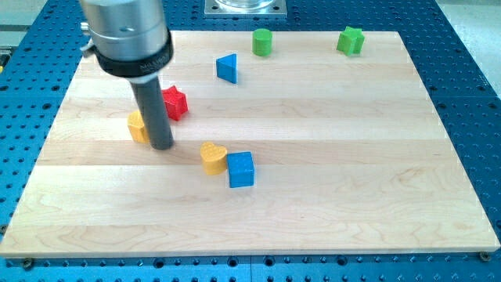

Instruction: Place the hexagon at the center left of the board

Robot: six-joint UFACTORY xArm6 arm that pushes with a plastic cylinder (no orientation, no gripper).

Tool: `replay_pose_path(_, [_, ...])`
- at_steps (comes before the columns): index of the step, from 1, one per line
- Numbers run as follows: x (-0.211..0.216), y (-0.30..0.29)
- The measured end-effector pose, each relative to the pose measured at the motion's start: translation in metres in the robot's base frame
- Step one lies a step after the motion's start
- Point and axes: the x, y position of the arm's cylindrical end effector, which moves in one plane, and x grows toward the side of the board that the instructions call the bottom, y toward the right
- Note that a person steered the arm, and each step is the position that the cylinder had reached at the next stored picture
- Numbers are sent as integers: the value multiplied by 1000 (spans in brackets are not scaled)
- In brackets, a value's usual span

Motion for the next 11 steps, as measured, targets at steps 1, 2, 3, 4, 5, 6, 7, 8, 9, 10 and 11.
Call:
replay_pose_path(1, [-2,-52])
replay_pose_path(2, [0,-38])
replay_pose_path(3, [-18,-9])
replay_pose_path(4, [-31,-33])
replay_pose_path(5, [-32,-53])
replay_pose_path(6, [-32,-53])
replay_pose_path(7, [-37,-53])
replay_pose_path(8, [-37,-55])
replay_pose_path(9, [-37,-55])
replay_pose_path(10, [-37,-53])
replay_pose_path(11, [-37,-52])
